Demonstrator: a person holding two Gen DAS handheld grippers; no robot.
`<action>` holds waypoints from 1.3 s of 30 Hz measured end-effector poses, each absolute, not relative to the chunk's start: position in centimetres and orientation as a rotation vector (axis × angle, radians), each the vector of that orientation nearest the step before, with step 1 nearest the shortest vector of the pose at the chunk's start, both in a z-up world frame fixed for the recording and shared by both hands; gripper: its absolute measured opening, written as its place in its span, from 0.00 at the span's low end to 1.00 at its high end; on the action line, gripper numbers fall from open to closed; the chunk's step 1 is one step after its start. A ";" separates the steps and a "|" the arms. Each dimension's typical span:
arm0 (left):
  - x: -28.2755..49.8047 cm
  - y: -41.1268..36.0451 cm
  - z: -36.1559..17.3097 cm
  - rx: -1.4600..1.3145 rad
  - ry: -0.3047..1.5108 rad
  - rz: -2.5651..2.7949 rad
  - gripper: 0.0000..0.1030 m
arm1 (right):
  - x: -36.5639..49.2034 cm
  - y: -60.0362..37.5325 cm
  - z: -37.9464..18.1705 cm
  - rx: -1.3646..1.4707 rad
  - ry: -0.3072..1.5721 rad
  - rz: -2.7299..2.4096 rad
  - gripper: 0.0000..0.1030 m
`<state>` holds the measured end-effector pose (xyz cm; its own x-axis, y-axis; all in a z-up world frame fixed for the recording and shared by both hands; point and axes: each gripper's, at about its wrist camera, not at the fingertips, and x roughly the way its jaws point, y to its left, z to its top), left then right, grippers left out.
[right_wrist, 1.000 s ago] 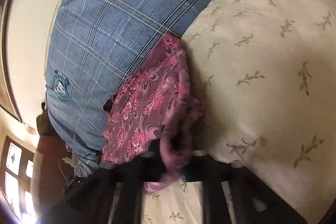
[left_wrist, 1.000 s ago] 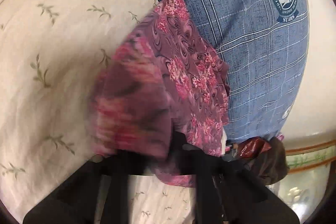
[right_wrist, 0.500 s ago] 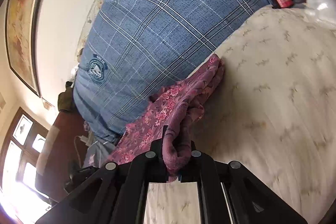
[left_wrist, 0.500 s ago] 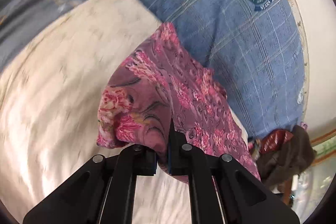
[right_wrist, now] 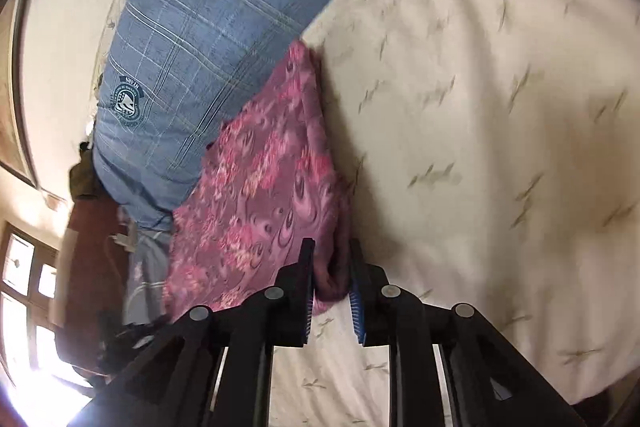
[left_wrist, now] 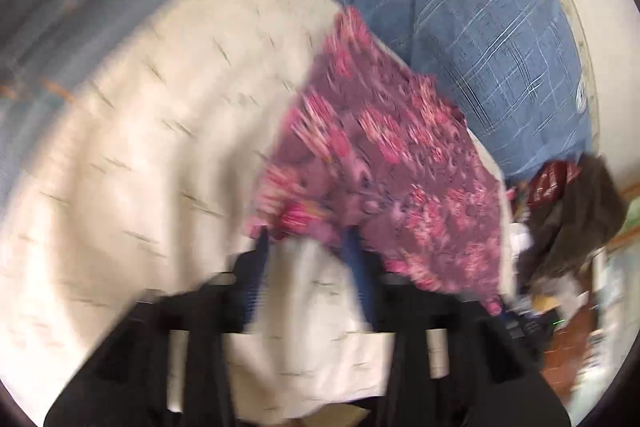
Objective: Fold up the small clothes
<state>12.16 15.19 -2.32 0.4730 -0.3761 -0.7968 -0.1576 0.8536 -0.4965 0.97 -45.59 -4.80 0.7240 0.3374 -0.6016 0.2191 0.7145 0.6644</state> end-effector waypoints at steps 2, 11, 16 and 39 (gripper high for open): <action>11.7 16.5 -0.8 -0.499 1.009 -0.094 0.57 | 0.9 -47.3 -2.9 0.781 0.691 0.009 0.20; 27.2 15.8 0.8 -0.443 1.071 -0.200 0.63 | 13.0 -47.0 -1.5 0.810 0.748 0.057 0.35; 34.1 14.3 -1.6 -0.464 1.160 -0.193 0.63 | 18.2 -45.2 -1.6 0.676 0.806 0.024 0.42; 39.8 12.2 -3.3 -0.418 1.040 -0.150 0.02 | 23.9 -45.8 0.5 0.628 0.639 0.026 0.04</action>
